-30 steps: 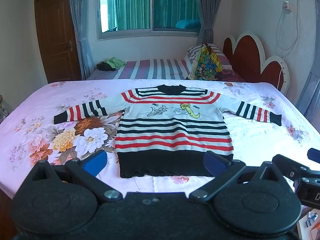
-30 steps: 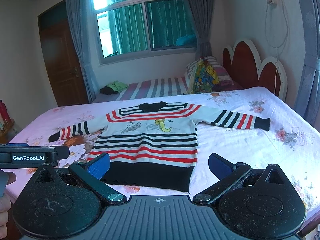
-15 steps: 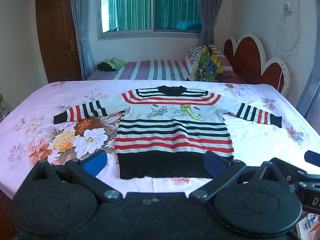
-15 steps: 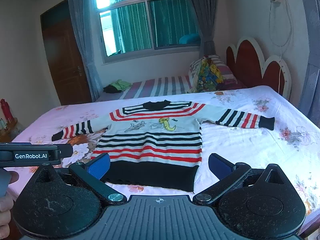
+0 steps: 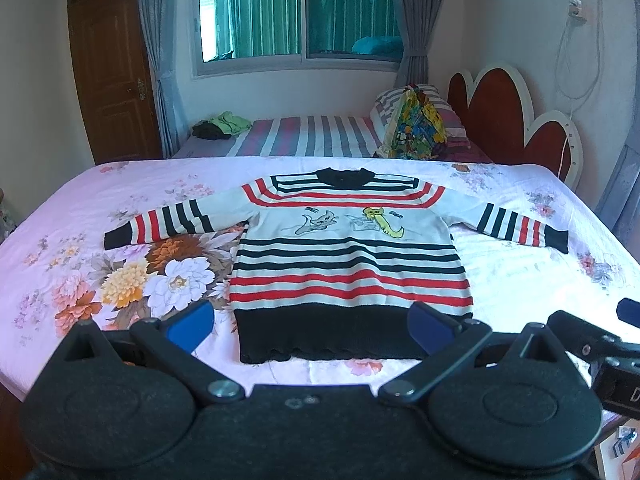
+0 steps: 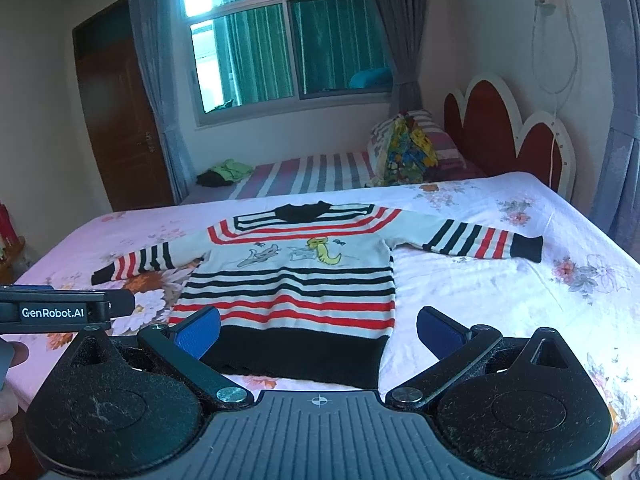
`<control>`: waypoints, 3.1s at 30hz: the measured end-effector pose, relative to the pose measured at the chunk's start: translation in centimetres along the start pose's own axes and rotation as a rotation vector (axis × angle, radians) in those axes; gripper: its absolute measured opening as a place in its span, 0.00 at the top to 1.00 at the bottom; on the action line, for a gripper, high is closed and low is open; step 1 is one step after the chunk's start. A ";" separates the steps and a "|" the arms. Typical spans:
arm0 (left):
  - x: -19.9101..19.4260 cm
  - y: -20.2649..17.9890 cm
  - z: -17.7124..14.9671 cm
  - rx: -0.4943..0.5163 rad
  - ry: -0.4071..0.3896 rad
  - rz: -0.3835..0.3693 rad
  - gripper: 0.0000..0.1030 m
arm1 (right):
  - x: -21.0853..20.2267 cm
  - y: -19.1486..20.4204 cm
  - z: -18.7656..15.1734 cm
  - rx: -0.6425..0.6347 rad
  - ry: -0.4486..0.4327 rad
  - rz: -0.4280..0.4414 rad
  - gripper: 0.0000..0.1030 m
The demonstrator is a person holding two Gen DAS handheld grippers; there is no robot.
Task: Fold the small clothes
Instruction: 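Reach the right gripper to the black sleeve cuff and close on it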
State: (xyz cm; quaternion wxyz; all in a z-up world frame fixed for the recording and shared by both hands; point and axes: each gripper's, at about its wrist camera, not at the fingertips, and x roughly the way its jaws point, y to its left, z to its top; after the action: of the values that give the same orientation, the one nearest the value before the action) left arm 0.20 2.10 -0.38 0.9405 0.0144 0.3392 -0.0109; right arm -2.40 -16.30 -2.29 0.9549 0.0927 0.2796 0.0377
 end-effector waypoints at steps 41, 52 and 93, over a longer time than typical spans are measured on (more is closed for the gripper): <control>26.0 3.4 9.7 0.023 0.130 -0.076 0.01 | 22.9 -7.1 6.8 0.114 0.040 -0.321 0.00; 34.9 -3.5 11.5 0.074 0.153 -0.026 0.01 | 31.4 -20.0 7.6 0.254 0.070 -0.369 0.00; 43.5 -5.8 12.3 0.073 0.226 -0.030 0.20 | 39.9 -32.3 10.5 0.346 -0.012 -0.403 0.93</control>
State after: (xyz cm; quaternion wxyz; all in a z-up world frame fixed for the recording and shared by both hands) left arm 41.40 -4.63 -18.79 0.8949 0.0445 0.4427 -0.0357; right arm 37.48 -44.65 -21.01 0.9147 0.1971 0.2890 -0.2024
